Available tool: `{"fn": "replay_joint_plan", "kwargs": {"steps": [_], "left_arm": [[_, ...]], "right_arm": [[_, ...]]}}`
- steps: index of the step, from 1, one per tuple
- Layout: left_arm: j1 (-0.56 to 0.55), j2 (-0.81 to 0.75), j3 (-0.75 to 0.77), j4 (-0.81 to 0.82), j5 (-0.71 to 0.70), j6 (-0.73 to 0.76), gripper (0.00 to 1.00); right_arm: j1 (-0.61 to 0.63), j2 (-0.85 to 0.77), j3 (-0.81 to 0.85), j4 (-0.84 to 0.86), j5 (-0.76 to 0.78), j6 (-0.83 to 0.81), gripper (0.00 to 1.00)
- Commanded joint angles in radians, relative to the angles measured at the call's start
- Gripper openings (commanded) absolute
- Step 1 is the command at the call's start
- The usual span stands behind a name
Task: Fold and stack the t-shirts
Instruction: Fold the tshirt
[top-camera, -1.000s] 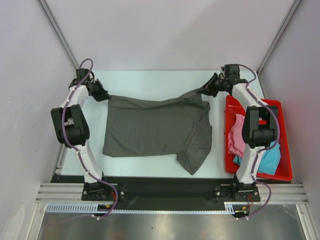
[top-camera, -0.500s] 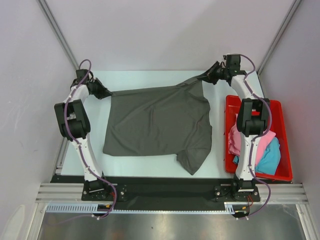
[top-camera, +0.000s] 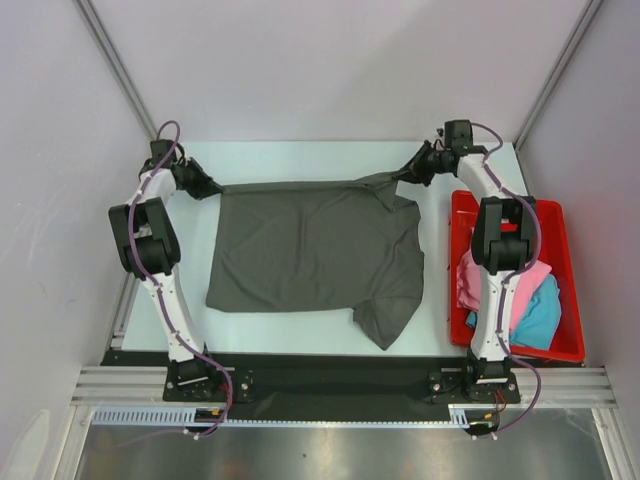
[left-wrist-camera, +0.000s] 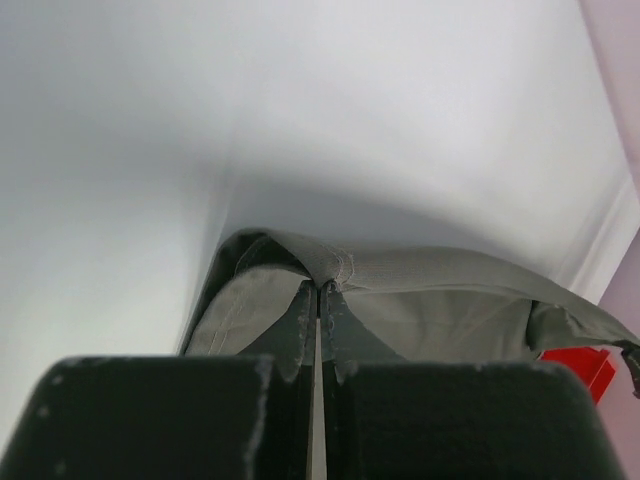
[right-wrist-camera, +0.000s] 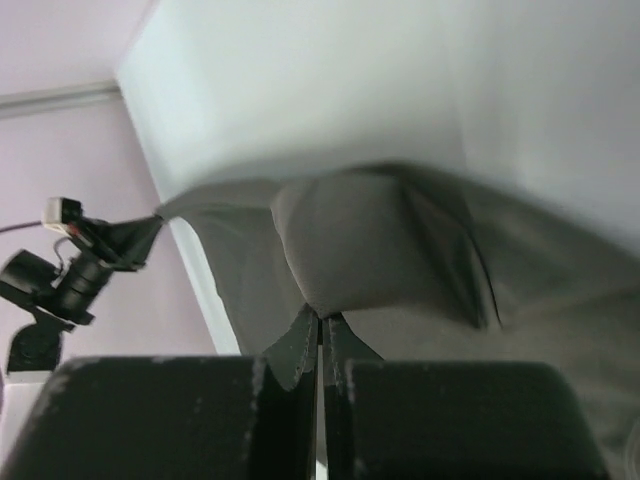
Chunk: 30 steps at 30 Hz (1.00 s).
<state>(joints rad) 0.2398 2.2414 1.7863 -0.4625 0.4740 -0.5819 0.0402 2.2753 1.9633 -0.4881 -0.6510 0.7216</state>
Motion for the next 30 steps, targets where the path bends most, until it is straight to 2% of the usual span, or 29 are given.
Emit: {"fn": "replay_joint_plan", "kwargs": {"steps": [1, 8, 12, 18, 30], "left_arm": [[0.010, -0.034, 0.018, -0.073, -0.015, 0.054, 0.00], [0.013, -0.130, -0.090, -0.146, -0.077, 0.086, 0.00], [0.016, -0.170, -0.149, -0.183, -0.115, 0.099, 0.00], [0.012, -0.215, -0.240, -0.197, -0.100, 0.109, 0.01], [0.013, -0.281, -0.334, -0.249, -0.155, 0.159, 0.00]], "right_arm": [[0.024, -0.169, -0.110, -0.118, 0.025, -0.076, 0.00], [0.061, -0.290, -0.276, -0.178, 0.033, -0.103, 0.00], [0.069, -0.348, -0.316, -0.234, 0.031, -0.140, 0.00], [0.070, -0.388, -0.394, -0.313, 0.014, -0.198, 0.00], [0.072, -0.428, -0.538, -0.302, 0.005, -0.235, 0.00]]}}
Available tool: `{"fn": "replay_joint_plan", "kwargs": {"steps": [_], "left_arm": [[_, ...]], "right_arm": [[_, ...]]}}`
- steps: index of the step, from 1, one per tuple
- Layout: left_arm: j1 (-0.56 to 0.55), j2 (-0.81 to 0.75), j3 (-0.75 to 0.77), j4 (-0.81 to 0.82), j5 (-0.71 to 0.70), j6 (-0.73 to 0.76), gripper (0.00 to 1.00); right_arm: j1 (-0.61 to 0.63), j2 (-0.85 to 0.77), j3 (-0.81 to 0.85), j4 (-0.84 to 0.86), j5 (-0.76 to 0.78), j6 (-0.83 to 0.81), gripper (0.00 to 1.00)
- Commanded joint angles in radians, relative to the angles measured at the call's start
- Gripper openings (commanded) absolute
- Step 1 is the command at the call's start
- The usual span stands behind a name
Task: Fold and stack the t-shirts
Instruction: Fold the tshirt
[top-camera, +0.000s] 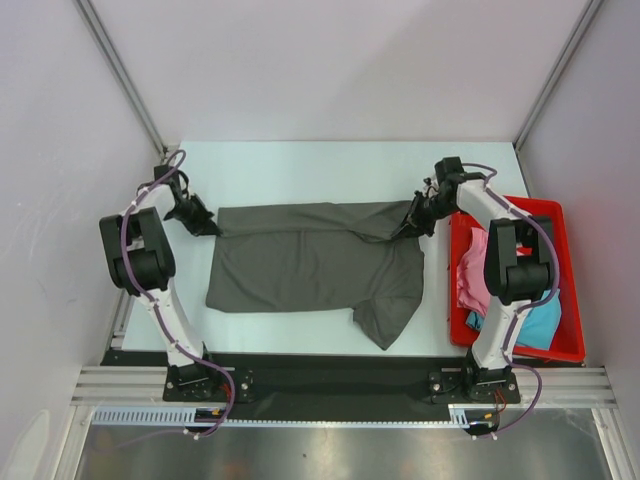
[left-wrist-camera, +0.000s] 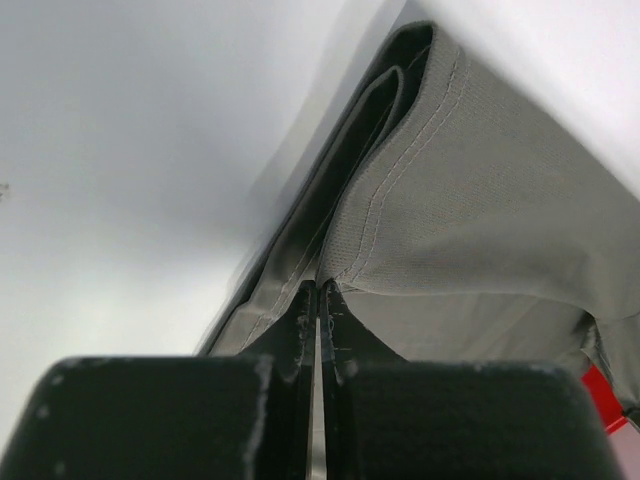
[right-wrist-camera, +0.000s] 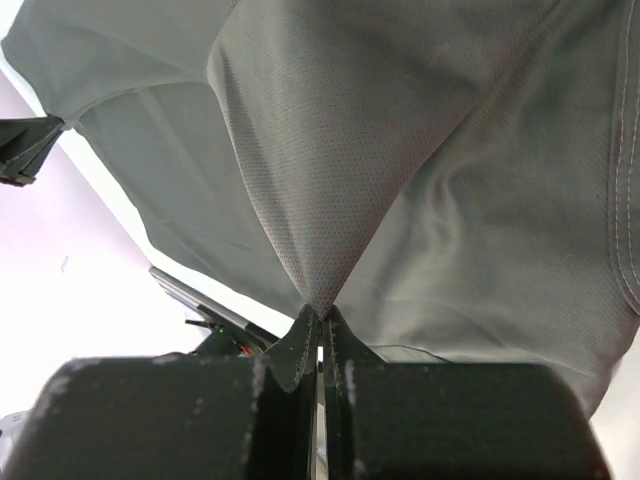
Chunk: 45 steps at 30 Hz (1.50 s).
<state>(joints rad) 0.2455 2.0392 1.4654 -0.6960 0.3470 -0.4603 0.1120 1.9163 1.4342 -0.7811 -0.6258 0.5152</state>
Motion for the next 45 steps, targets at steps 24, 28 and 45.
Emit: {"fn": "replay_joint_plan", "kwargs": {"steps": [24, 28, 45], "left_arm": [[0.015, -0.090, -0.099, 0.001, -0.085, 0.043, 0.00], [0.017, -0.086, -0.111, 0.012, -0.089, 0.037, 0.00], [0.017, -0.198, -0.132, 0.000, -0.186, 0.068, 0.49]], "right_arm": [[-0.020, -0.120, -0.138, -0.003, 0.020, -0.069, 0.00], [-0.015, -0.117, -0.161, 0.012, 0.012, -0.067, 0.00], [-0.040, -0.117, -0.103, -0.012, 0.190, -0.121, 0.39]]}}
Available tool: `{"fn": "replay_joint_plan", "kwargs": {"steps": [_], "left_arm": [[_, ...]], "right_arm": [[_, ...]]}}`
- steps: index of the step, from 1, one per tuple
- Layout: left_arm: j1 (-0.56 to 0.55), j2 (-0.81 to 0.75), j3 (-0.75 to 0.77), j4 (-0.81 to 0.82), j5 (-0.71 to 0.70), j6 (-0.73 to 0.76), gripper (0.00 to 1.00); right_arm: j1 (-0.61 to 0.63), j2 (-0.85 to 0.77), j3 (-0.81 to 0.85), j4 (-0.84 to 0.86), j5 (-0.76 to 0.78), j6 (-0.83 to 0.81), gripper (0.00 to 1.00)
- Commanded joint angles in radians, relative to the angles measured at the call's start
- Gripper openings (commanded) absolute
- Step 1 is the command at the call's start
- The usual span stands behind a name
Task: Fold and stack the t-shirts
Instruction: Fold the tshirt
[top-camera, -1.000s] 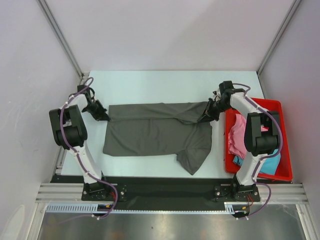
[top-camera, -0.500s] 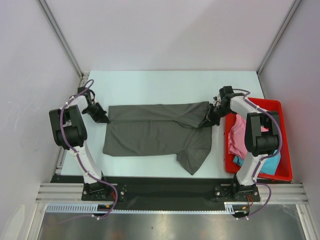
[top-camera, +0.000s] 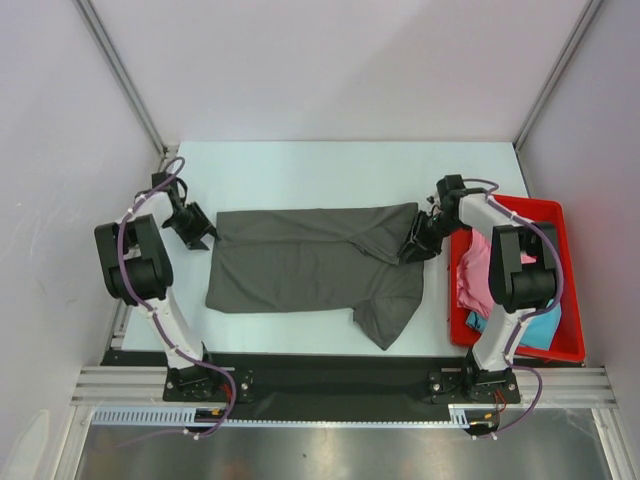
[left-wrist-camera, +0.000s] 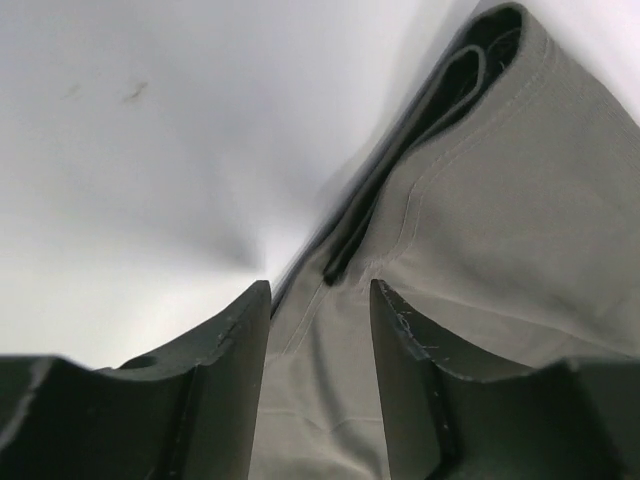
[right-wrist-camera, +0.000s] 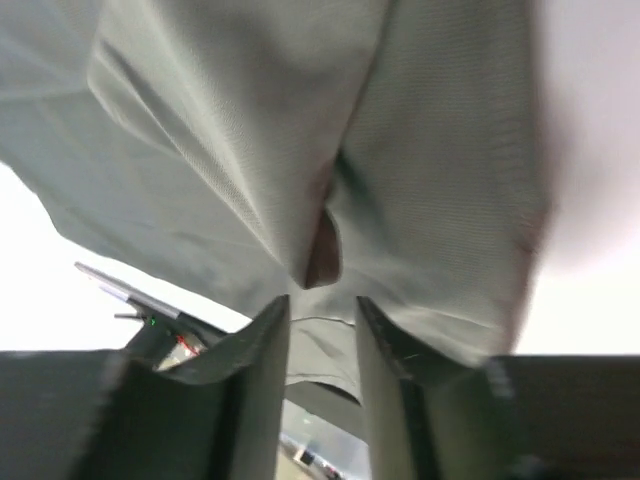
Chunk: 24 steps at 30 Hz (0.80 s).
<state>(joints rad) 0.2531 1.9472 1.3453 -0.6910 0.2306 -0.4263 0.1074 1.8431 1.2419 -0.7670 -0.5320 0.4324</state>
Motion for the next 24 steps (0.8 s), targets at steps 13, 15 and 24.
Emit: {"fn": "replay_joint_plan", "kwargs": {"steps": [13, 15, 24], "left_arm": [[-0.038, 0.030, 0.119, 0.203, 0.355, -0.028, 0.34], [-0.057, 0.105, 0.210, 0.154, 0.366, -0.016, 0.32], [-0.063, 0.240, 0.281, 0.099, 0.308, -0.080, 0.23]], "right_arm": [[-0.100, 0.341, 0.591, 0.089, 0.167, -0.029, 0.51], [-0.100, 0.370, 0.616, 0.107, 0.159, -0.040, 0.53], [-0.100, 0.470, 0.683, 0.098, 0.142, -0.021, 0.40]]}}
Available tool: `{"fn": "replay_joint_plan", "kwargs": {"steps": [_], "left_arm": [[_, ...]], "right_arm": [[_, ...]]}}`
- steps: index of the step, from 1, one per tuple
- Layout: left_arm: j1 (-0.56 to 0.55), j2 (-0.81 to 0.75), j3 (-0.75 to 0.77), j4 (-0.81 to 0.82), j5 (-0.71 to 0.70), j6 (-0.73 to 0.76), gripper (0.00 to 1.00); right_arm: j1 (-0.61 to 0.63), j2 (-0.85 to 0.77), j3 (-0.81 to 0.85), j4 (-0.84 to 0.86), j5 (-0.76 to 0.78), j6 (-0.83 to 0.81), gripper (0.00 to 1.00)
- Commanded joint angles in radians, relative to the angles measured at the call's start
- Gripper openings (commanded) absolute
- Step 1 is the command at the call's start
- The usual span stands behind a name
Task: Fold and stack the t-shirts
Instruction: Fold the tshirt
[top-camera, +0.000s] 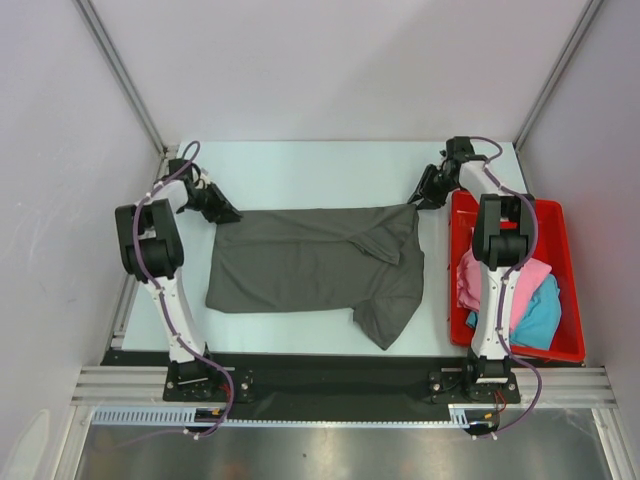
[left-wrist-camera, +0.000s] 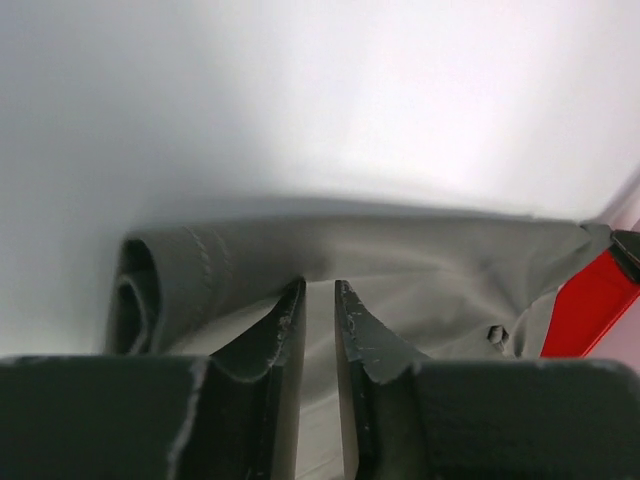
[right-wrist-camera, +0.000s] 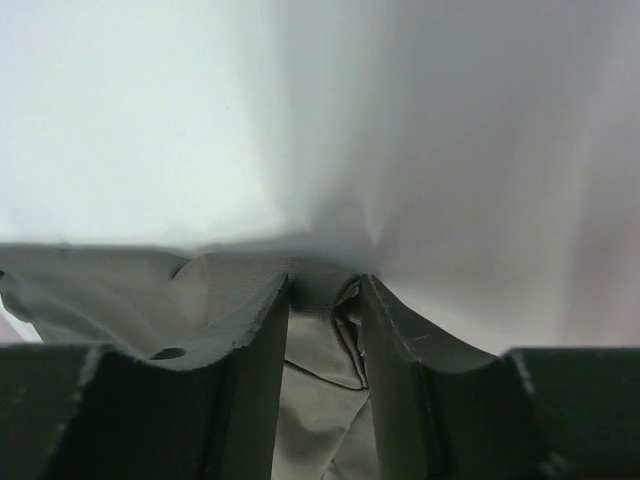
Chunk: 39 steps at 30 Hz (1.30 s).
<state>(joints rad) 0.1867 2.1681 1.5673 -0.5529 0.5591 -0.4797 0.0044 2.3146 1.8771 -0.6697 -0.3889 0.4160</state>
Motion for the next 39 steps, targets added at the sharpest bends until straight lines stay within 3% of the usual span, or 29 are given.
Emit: {"fn": "replay_joint_plan", "kwargs": {"steps": [1, 4, 7, 8, 13, 17, 20, 24, 27, 28, 31, 39], "left_arm": [[0.005, 0.036, 0.066, -0.068, -0.036, -0.027, 0.21], [0.005, 0.062, 0.092, -0.122, -0.091, -0.026, 0.18], [0.007, 0.065, 0.085, -0.128, -0.146, -0.036, 0.18], [0.008, 0.067, 0.083, -0.130, -0.165, -0.034, 0.19], [0.019, 0.079, 0.089, -0.140, -0.191, -0.036, 0.17], [0.020, 0.068, 0.096, -0.127, -0.205, -0.019, 0.15], [0.017, 0.026, 0.099, -0.120, -0.211, 0.006, 0.22], [0.013, -0.079, 0.106, -0.113, -0.202, 0.042, 0.48], [0.011, -0.158, 0.108, -0.113, -0.223, 0.087, 0.58], [0.010, -0.172, 0.108, -0.119, -0.241, 0.107, 0.59], [0.011, -0.169, 0.115, -0.128, -0.291, 0.147, 0.61], [0.010, 0.019, 0.221, -0.185, -0.257, 0.217, 0.61]], "right_arm": [[0.003, 0.002, 0.051, -0.004, 0.001, -0.003, 0.39], [0.003, -0.001, 0.047, -0.004, 0.021, -0.006, 0.34], [0.003, 0.006, 0.045, -0.001, 0.044, -0.009, 0.14], [0.003, 0.008, 0.040, -0.002, 0.068, -0.009, 0.01], [0.003, -0.023, -0.009, 0.030, 0.185, -0.022, 0.00], [0.003, -0.024, -0.013, 0.035, 0.177, -0.029, 0.00], [0.003, -0.037, -0.018, 0.039, 0.153, -0.034, 0.00], [0.003, -0.063, 0.017, -0.007, 0.119, -0.048, 0.11], [0.003, -0.090, 0.047, -0.070, 0.105, -0.089, 0.27], [0.003, -0.099, 0.044, -0.073, 0.099, -0.100, 0.36], [0.003, -0.112, 0.034, -0.079, 0.072, -0.146, 0.47], [-0.023, -0.055, 0.047, -0.117, 0.038, -0.206, 0.54]]}}
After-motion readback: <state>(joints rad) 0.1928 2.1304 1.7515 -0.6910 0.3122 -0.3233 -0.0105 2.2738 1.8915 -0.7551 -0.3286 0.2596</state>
